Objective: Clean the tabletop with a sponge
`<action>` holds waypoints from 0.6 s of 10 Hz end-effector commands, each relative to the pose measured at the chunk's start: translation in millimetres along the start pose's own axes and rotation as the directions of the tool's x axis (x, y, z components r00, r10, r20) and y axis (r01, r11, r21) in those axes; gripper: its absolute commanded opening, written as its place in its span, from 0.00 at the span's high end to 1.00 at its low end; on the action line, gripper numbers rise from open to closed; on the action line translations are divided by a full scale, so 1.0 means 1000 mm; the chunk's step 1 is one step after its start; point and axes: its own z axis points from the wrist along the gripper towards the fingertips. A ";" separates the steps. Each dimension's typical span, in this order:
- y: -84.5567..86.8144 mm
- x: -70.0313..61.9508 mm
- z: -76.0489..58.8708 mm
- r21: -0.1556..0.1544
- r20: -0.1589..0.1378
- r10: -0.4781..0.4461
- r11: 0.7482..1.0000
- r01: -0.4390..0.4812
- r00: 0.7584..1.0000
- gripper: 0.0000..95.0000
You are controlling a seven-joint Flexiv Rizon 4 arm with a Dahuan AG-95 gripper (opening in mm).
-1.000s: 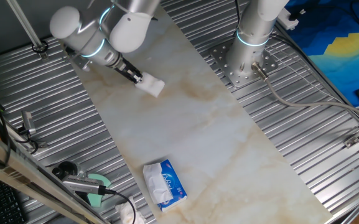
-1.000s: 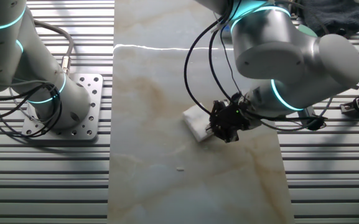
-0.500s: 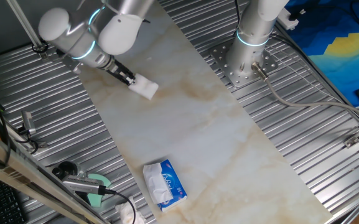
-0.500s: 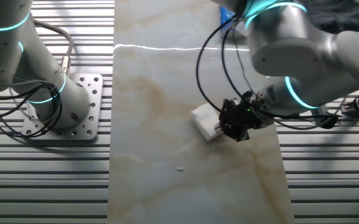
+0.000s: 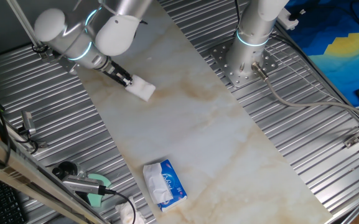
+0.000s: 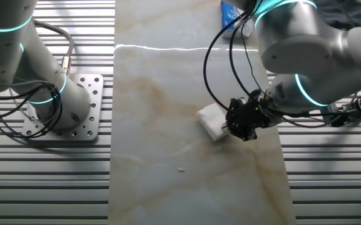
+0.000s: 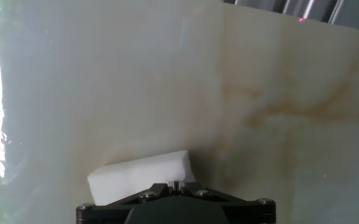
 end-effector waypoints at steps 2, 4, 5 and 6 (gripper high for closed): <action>-0.003 0.006 -0.002 0.014 0.019 -0.005 1.000 0.005 1.000 1.00; -0.007 0.014 -0.004 0.015 0.025 -0.016 1.000 0.016 1.000 1.00; -0.011 0.021 -0.006 0.015 0.026 -0.023 1.000 0.023 0.999 1.00; -0.013 0.030 -0.006 0.017 0.028 -0.027 0.999 0.027 0.999 1.00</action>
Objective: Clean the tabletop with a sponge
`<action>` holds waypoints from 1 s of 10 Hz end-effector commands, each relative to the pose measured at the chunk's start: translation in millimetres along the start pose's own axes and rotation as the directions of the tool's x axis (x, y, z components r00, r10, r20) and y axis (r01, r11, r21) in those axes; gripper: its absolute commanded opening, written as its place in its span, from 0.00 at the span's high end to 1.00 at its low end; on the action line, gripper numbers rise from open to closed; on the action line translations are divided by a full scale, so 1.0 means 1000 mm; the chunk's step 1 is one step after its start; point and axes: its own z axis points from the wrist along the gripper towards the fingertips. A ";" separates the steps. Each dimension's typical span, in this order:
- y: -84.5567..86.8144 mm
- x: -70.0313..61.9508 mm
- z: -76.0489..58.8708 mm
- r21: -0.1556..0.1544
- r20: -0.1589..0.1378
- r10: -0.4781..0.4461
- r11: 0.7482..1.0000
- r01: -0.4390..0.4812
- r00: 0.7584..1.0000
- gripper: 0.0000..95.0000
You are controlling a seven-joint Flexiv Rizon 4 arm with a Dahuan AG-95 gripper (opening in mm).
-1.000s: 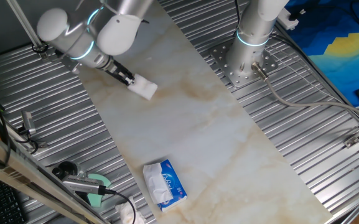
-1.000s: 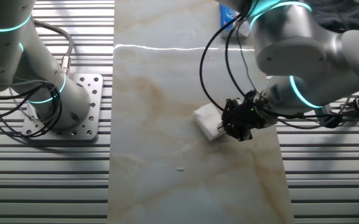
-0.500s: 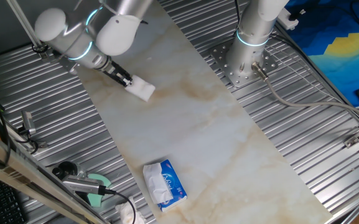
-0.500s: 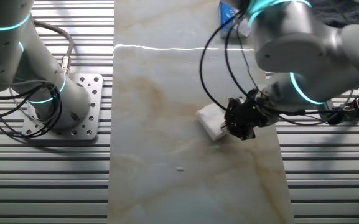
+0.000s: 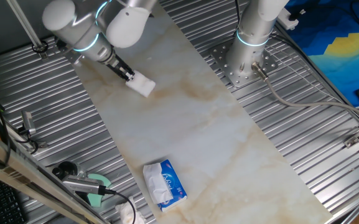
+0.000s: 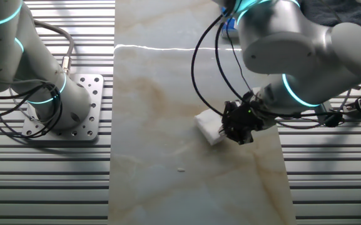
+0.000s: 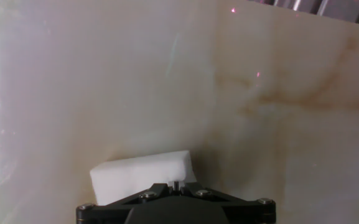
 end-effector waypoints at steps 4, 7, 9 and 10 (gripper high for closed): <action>-0.002 0.027 0.004 0.007 0.007 -0.019 1.000 0.019 1.000 1.00; 0.000 0.043 0.015 0.010 0.009 -0.057 0.998 0.057 0.998 1.00; -0.002 0.051 0.021 0.011 0.008 -0.084 0.996 0.083 0.996 1.00; -0.005 0.055 0.024 0.011 0.009 -0.106 0.994 0.105 0.994 1.00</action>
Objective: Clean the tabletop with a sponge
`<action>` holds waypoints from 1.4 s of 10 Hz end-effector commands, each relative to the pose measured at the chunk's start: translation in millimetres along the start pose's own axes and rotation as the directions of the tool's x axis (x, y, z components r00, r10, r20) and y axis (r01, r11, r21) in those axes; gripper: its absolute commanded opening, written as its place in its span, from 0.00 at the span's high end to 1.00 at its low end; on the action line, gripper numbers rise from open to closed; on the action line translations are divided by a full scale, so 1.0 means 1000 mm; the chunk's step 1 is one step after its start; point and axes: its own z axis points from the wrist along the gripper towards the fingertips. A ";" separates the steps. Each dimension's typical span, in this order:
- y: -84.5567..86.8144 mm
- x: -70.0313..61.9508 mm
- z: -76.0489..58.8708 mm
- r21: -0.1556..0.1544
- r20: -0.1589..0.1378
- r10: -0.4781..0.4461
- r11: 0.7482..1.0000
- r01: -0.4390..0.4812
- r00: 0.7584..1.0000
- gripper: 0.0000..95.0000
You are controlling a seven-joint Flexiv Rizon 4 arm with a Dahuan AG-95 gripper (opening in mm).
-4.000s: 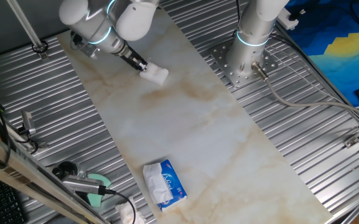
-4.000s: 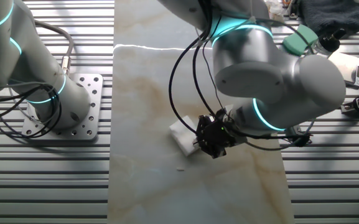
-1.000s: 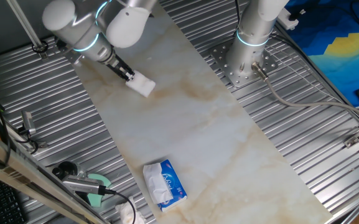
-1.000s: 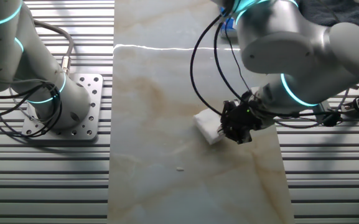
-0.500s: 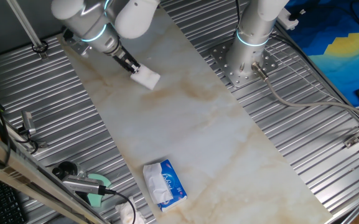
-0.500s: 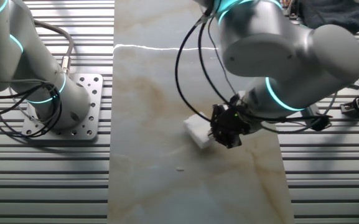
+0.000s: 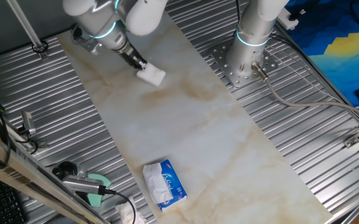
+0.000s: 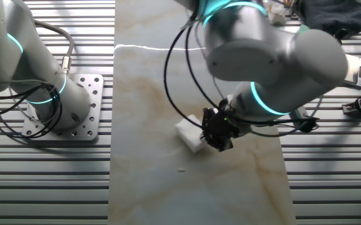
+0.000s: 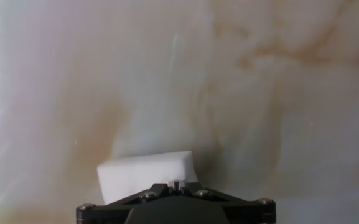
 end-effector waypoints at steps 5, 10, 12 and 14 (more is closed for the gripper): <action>-0.004 0.016 0.010 -0.005 -0.002 -0.044 0.999 0.044 0.999 1.00; -0.004 0.028 0.020 -0.004 0.003 -0.053 0.999 0.053 0.999 1.00; -0.004 0.035 0.022 -0.003 0.002 -0.053 0.999 0.053 0.999 1.00; -0.005 0.041 0.023 -0.003 0.002 -0.055 0.999 0.055 0.999 1.00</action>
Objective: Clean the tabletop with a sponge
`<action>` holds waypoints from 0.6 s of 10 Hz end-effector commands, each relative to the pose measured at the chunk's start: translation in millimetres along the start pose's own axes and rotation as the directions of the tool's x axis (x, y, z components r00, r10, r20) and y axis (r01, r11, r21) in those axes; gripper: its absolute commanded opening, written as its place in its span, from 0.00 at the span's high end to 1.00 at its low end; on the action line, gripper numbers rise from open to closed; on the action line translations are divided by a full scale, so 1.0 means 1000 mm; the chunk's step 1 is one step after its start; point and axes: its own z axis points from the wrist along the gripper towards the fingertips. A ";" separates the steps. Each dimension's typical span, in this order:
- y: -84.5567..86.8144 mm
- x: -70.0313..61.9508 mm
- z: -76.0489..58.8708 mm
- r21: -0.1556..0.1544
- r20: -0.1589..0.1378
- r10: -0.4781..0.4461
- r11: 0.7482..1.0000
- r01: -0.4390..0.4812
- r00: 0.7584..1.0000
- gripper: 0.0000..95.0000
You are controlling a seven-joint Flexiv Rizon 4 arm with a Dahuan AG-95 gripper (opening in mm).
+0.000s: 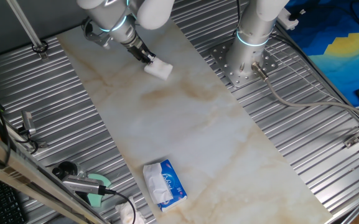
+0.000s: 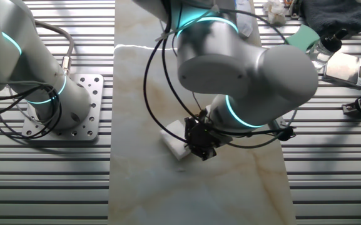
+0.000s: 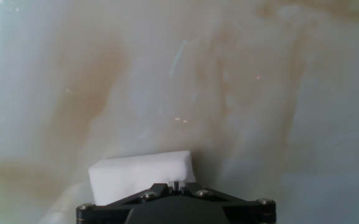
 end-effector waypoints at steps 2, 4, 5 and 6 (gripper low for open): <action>0.000 0.004 0.001 0.001 0.000 -0.001 1.000 0.001 1.000 1.00; 0.002 0.005 0.005 0.004 0.003 0.003 1.000 -0.003 1.000 1.00; 0.001 0.005 0.007 0.005 0.008 0.001 1.000 -0.001 1.000 1.00; 0.000 0.004 0.009 0.007 0.012 -0.001 1.000 0.001 1.000 1.00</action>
